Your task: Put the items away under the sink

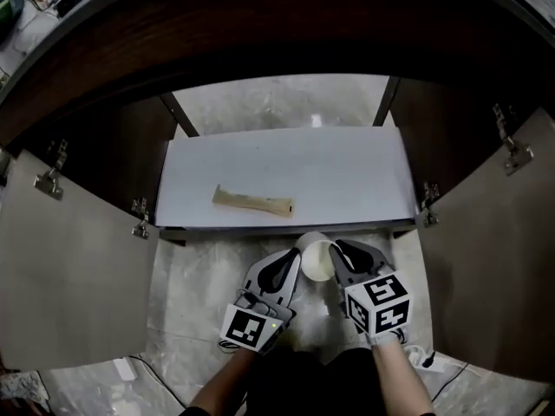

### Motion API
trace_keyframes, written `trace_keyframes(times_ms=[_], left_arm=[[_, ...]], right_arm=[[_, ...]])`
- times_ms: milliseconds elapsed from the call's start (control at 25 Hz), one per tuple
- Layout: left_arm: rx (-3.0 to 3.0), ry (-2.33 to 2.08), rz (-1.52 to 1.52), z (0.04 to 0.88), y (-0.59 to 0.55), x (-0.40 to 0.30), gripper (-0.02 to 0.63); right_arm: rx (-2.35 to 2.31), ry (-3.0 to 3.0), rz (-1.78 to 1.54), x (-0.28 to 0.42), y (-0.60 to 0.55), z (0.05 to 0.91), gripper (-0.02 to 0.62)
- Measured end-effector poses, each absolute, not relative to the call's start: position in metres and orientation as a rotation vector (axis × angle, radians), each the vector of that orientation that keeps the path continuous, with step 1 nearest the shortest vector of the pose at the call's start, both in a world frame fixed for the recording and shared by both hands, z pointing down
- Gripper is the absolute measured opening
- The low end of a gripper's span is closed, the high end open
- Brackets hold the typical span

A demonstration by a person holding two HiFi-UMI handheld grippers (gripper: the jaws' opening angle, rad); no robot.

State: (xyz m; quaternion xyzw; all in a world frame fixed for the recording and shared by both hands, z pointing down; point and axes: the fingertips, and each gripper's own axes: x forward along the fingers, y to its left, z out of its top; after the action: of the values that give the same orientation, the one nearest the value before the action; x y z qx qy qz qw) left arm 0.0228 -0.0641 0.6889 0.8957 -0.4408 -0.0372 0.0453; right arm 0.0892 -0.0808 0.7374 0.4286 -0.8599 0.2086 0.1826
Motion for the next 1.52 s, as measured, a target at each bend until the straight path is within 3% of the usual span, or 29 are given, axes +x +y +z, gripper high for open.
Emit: trace_keyframes(times_ms=[320, 1520], left_arm=[[2.783, -1.405, -0.17, 0.71, -0.066, 0.017, 0.011], [2.772, -1.199, -0.118, 0.737, -0.103, 0.054, 0.011]], right_arm=[[1.196, -2.499, 0.436, 0.086, -0.102, 0.746, 0.054], [1.346, -2.364, 0.493, 0.101, -0.174, 0.746, 0.054]])
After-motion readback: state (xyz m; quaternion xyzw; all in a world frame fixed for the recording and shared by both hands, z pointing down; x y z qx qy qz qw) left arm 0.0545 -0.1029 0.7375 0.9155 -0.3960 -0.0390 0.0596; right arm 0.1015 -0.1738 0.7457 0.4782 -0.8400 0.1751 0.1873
